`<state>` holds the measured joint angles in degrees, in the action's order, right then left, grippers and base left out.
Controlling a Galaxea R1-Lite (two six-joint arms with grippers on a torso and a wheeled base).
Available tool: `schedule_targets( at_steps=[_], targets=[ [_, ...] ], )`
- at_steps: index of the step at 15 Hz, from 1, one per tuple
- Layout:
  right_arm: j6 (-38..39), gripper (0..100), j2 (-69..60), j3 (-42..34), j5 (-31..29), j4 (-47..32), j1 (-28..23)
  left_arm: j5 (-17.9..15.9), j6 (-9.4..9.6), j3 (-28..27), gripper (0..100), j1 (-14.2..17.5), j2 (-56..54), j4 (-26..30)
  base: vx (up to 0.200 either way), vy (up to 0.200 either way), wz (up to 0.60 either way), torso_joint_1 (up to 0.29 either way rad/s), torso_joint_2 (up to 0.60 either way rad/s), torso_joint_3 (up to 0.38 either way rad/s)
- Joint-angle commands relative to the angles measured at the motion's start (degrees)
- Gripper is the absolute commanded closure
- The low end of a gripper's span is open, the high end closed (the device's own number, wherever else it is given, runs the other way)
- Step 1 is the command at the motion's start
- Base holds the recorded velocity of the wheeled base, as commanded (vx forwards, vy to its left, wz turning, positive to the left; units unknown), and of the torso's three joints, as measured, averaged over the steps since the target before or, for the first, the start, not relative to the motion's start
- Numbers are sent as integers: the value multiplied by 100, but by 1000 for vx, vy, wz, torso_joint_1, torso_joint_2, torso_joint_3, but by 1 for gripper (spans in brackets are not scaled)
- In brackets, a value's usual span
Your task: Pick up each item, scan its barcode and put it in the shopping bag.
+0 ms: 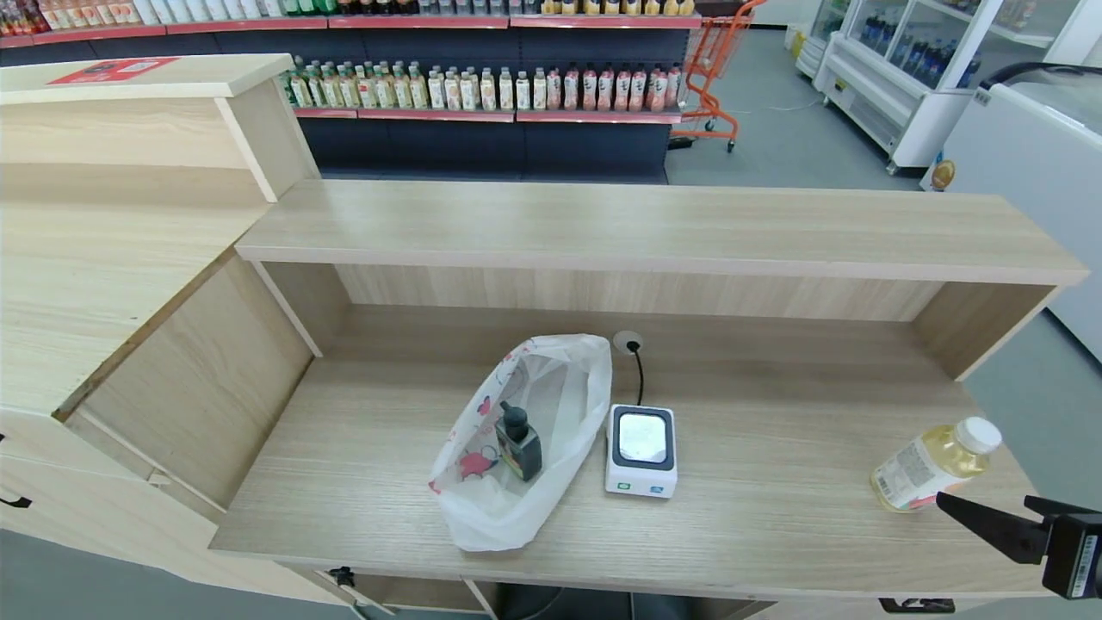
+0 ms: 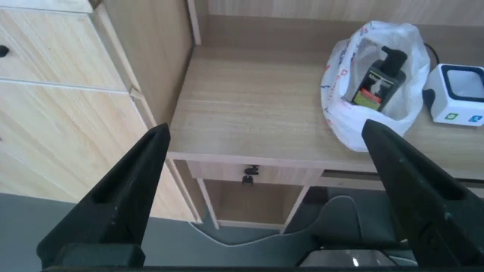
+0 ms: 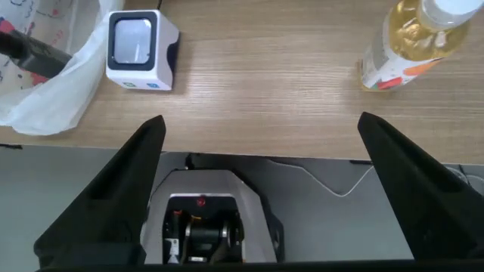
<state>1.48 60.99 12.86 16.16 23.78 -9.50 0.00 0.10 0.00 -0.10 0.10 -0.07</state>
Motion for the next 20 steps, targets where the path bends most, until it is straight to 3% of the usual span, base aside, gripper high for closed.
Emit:
schedule_targets(
  at_steps=[1, 8, 15, 20],
  targets=[
    [2, 0, -52, 6, 10, 3, 0, 0, -1, 0, 0, 1, -1, -1, 0, -200, 0, 2, 2, -2],
    [2, 0, -61, -12, 10, 3, 0, 0, 8, 0, 0, 1, 8, -1, 0, -200, 0, 0, 2, 2],
    [2, 0, -96, -38, 1, -14, 0, 0, 25, 0, 0, 1, 8, -1, 0, 0, 0, 0, 0, 0],
    [2, 0, -263, -29, 1, -287, 0, 0, 25, 0, 0, 1, 8, -1, -120, 0, 0, 2, 0, 0]
  ],
)
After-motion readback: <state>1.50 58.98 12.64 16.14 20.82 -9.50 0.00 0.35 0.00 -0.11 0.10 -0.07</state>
